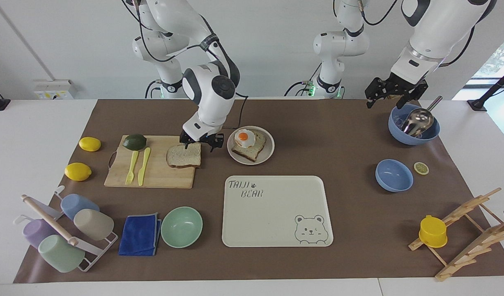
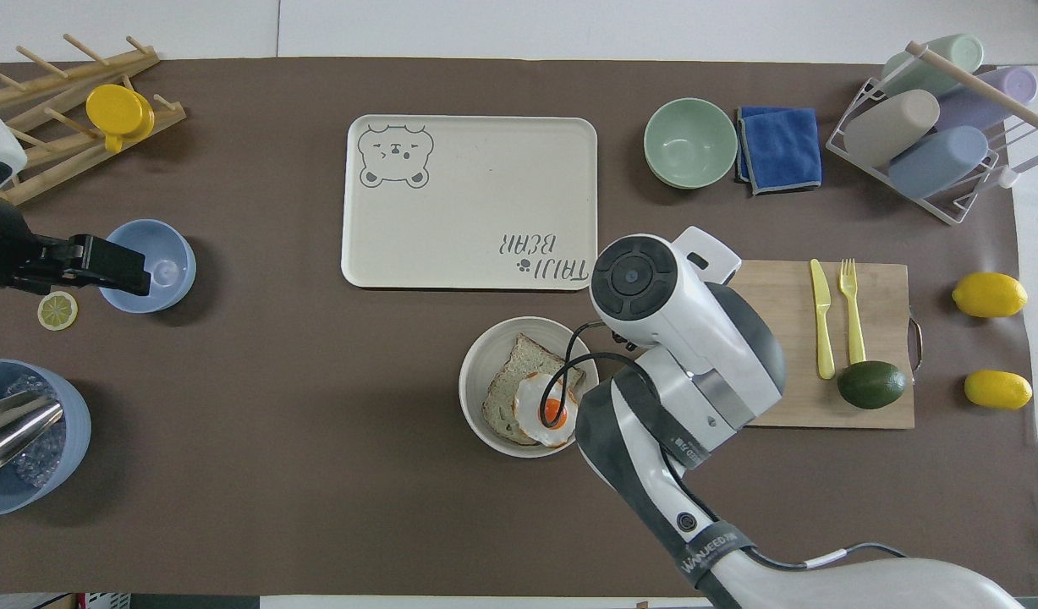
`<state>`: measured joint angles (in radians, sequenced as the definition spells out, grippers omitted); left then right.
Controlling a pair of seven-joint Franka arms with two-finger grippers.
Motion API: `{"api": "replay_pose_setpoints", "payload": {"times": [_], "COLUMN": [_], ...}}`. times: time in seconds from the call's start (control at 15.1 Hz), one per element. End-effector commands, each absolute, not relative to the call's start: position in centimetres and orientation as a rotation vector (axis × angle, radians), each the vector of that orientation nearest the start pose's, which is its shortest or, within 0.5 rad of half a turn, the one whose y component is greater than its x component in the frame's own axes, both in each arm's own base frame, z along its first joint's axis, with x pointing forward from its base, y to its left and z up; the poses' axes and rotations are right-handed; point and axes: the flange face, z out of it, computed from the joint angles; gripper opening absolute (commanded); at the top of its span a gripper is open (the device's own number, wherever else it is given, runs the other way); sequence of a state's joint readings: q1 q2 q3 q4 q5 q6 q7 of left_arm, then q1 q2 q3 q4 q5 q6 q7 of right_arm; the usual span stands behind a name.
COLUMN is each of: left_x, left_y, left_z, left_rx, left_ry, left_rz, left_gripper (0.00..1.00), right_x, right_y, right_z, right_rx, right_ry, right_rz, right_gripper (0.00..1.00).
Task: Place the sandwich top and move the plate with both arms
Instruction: 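Reach the right gripper to the bread slice on the cutting board and grasp it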
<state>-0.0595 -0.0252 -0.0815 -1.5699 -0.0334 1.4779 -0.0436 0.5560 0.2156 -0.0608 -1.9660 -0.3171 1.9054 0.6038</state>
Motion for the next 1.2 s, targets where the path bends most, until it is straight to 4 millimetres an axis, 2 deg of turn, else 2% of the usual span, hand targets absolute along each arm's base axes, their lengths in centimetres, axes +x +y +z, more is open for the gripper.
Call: {"api": "replay_pose_setpoints", "payload": {"times": [0.0,0.27,0.4,0.6,0.93,1.06,1.13], "left_x": [52.5,52.5,52.5,52.5,52.5,52.5,52.5], "left_y": [-7.6,-7.6,-7.6,-7.6,-7.6,-7.6,-7.6], "left_z": [63.2,63.2,63.2,63.2,63.2,63.2,63.2], "left_rx": [-3.144,-3.145,-3.145,-3.144,-3.145,-3.144,-3.144], "left_ry": [0.16,0.161,0.161,0.16,0.161,0.16,0.16], "left_rz": [0.093,0.094,0.094,0.093,0.094,0.093,0.093], "left_gripper": [1.0,1.0,1.0,1.0,1.0,1.0,1.0], "right_x": [51.0,50.1,50.1,50.2,50.2,50.0,49.5], "right_y": [24.8,23.7,23.8,23.8,24.3,24.3,25.2], "right_z": [32.3,29.8,29.8,29.7,29.7,28.9,28.1], "right_rx": [-3.57,-3.658,-3.655,-3.649,-3.636,-3.636,-3.641], "right_ry": [-0.053,-0.176,-0.179,-0.187,-0.212,-0.222,-0.255], "right_rz": [0.157,0.166,0.16,0.148,0.126,0.136,0.148], "right_gripper": [1.0,1.0,0.98,0.84,0.79,0.79,0.79]}}
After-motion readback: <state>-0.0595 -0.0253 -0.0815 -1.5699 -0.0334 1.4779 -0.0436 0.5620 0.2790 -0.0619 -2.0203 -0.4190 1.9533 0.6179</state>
